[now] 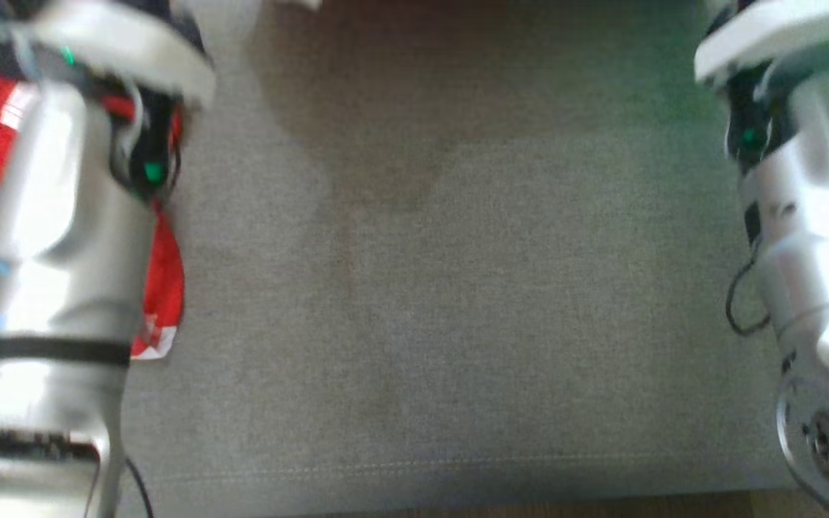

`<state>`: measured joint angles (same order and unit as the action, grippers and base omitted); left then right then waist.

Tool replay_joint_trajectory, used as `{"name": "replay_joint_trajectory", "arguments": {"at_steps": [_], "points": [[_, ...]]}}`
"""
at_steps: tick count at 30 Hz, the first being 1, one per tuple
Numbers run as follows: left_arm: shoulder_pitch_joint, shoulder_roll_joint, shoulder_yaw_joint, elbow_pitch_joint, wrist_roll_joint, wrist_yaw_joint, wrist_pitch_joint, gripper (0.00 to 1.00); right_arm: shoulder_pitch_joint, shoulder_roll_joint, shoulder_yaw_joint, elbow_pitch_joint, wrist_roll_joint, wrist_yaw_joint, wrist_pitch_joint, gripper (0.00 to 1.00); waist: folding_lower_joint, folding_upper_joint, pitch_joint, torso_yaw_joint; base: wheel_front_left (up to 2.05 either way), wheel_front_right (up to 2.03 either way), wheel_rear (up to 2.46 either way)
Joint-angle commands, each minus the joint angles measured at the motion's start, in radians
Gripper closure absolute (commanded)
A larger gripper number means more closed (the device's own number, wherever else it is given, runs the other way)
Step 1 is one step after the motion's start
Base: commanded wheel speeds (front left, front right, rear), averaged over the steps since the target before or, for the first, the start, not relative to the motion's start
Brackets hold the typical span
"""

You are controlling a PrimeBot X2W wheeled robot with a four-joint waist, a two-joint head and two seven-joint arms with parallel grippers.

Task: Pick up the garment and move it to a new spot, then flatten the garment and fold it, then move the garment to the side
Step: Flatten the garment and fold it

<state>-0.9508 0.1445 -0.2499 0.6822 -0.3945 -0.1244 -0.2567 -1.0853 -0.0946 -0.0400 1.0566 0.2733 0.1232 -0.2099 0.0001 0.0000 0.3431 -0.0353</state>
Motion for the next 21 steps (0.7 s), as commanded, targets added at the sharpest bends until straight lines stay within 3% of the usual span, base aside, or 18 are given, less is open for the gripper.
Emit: {"name": "replay_joint_trajectory", "arguments": {"at_steps": [1, 8, 21], "points": [[0.004, 0.054, 0.01, -0.03, 0.01, -0.005, -0.005, 1.0, 0.0, 0.0, 0.036, -0.022, 0.007, 0.008, 0.011, 1.0, -0.0001, 0.0, -0.038, 0.014, 0.0, 0.0, 0.0], [0.232, 0.122, -0.106, -0.043, -0.053, -0.006, -0.005, 1.0, 0.163, -0.059, 0.181, -0.005, 0.067, 0.008, 0.108, 1.0, -0.0001, 0.0, -0.146, 0.022, 0.0, 0.0, 0.0], [0.494, 0.252, -0.221, -0.21, -0.168, -0.006, 0.065, 1.0, 0.409, -0.24, 0.409, -0.151, 0.209, 0.008, 0.31, 1.0, -0.0001, 0.0, -0.278, 0.032, 0.0, 0.0, 0.0]]}}
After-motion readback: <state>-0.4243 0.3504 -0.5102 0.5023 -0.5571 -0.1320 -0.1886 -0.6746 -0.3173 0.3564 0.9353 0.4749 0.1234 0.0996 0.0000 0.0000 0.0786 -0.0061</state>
